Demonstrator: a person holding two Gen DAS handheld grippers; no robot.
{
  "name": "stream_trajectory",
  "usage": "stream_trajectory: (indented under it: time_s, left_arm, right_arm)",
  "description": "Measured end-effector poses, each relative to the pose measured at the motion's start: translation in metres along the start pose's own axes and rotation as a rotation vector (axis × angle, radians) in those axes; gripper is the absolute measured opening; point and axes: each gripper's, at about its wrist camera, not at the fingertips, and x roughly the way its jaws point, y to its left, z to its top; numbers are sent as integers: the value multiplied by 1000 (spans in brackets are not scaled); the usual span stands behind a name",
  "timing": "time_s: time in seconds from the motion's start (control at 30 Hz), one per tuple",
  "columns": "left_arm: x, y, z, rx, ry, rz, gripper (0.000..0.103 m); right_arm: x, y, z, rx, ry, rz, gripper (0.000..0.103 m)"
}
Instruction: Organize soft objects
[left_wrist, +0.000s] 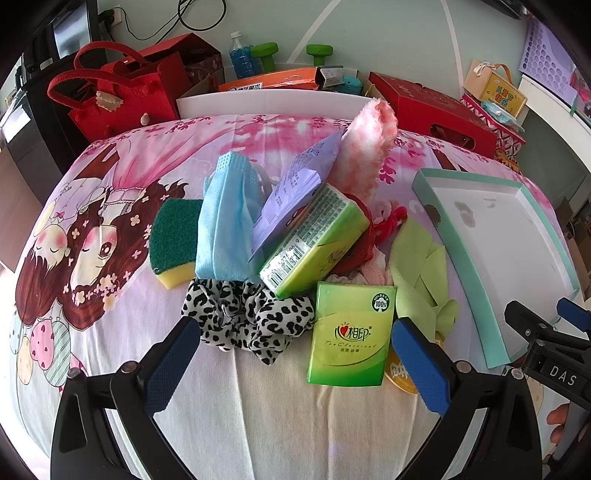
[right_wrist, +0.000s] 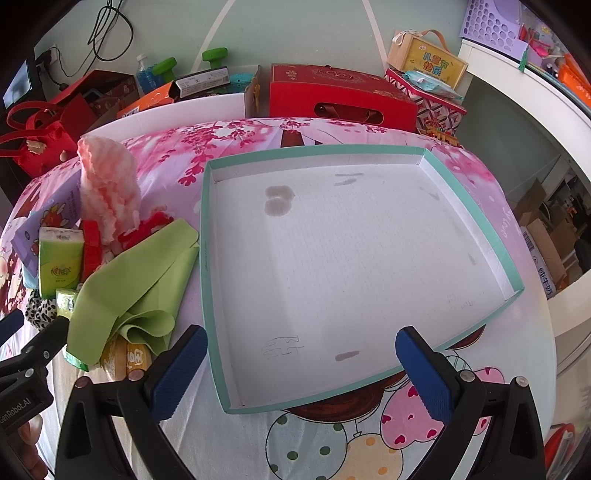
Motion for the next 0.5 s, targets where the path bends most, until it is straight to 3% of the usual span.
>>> stream_trajectory:
  time_s: [0.5]
  left_arm:
    - [0,1,0,-1,0,-1,103]
  right_arm:
    - [1,0,-1,-3,4,-1,103]
